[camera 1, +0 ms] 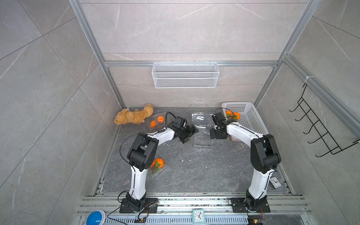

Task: Take oranges out of containers
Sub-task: Move the packing box to the center of the board.

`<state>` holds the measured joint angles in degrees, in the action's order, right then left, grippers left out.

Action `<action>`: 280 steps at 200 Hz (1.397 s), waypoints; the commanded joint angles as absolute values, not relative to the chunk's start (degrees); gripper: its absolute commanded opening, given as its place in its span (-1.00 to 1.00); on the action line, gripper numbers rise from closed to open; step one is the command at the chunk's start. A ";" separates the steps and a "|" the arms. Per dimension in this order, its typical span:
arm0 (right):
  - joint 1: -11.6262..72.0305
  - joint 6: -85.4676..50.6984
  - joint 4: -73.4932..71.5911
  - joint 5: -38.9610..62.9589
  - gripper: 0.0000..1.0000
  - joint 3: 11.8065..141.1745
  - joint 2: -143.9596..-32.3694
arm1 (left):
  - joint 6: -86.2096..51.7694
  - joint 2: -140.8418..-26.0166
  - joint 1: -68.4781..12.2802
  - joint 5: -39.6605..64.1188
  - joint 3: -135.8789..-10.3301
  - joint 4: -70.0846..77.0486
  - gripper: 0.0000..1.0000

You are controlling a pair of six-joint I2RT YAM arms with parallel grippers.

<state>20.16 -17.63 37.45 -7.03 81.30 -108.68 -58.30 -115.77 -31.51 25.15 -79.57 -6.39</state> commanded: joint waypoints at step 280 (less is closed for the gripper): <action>51.72 -31.22 24.72 5.45 1.00 84.93 -112.49 | -44.99 -65.27 5.09 3.59 -48.91 -48.58 0.99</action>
<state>51.18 -30.15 25.96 5.26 83.05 -111.02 -42.06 -66.78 5.04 -3.97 -51.90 -49.67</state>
